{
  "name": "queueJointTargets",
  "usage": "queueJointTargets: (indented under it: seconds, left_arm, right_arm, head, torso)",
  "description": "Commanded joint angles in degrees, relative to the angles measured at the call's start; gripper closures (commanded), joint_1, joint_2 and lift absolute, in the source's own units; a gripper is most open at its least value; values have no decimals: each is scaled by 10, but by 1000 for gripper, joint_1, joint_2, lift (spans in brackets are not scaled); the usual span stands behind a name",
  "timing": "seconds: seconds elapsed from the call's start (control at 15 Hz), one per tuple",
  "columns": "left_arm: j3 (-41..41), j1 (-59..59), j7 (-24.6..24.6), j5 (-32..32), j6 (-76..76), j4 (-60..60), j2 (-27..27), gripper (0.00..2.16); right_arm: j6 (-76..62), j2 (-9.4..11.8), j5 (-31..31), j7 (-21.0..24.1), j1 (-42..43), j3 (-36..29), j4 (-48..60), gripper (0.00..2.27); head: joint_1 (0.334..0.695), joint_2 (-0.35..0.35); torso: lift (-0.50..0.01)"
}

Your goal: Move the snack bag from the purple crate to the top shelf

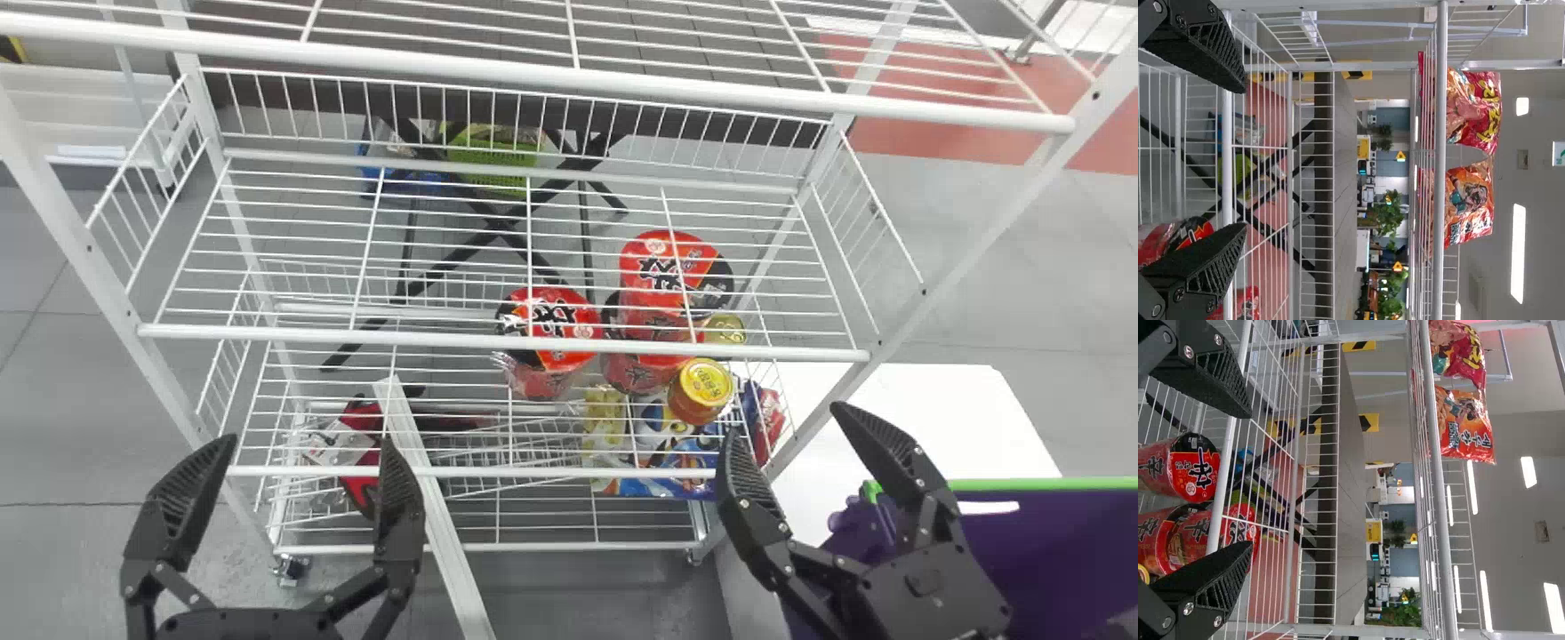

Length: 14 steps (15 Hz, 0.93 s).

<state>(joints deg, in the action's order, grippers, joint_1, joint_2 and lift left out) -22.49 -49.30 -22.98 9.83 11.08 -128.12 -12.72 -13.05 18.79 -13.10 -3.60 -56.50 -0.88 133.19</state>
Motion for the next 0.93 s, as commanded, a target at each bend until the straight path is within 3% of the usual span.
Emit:
queueJointTargets:
  seconds: [0.0,0.87]
  left_arm:
    - [0,0,0,0,0,1,1,93]
    - [0,1,0,0,0,3,1,93]
  right_arm:
    - [0,0,0,0,0,0,0,144]
    - [-4,-2,0,0,1,-1,-1,144]
  head:
    - [695,-168]
    - [695,-171]
  torso:
    - [-370]
    - [-423]
